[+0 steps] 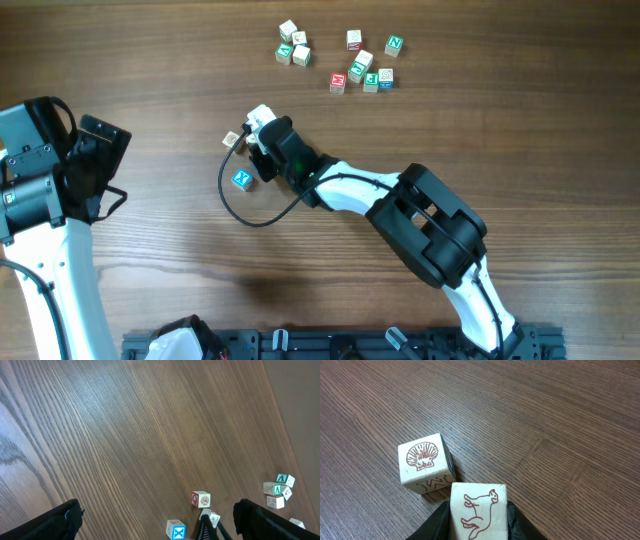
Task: Form a circle
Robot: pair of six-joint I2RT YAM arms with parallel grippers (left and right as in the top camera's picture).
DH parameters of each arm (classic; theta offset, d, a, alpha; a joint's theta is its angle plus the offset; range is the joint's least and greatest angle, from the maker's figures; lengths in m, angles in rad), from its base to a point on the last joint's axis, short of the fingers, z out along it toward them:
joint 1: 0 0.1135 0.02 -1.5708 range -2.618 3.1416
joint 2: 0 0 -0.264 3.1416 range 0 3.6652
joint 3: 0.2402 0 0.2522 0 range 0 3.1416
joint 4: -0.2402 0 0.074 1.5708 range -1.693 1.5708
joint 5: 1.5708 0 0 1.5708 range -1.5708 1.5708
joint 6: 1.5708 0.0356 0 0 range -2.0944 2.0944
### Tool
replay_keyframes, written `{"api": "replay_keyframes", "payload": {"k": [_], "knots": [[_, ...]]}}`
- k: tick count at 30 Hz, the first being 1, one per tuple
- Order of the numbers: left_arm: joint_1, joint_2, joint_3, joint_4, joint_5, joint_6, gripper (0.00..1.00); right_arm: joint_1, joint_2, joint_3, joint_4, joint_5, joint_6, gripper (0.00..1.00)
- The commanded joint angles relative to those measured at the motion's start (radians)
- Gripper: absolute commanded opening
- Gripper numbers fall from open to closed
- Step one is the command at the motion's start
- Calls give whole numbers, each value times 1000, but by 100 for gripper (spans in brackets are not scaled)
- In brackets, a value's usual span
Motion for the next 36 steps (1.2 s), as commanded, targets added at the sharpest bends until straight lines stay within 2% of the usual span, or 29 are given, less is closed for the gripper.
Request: {"api": "replay_keyframes", "payload": {"k": [1,4,10,17,23,29,34,36], "knots": [[-4,5,-5,-1,5,12,100,-3,25,-5,6,2,19,28],[-4,5,-5,-1,5,12,100,-3,25,-5,6,2,19,28],[-4,5,-5,-1,5,12,100,-3,25,-5,6,1,19,40],[-4,5,-5,-1,5,12,100,-3,25,-4,6,1,19,49],[-4,5,-5,-1,5,12,100,0,8,-3,-23,2,19,67],[-4,5,-5,-1,5,12,100,0,-76,-3,-121,2,18,85],[-4,5,-5,-1,5,12,100,-2,-162,-3,-204,18,19,87],[-4,5,-5,-1,5,12,100,-5,-190,-3,-243,92,20,78]]}}
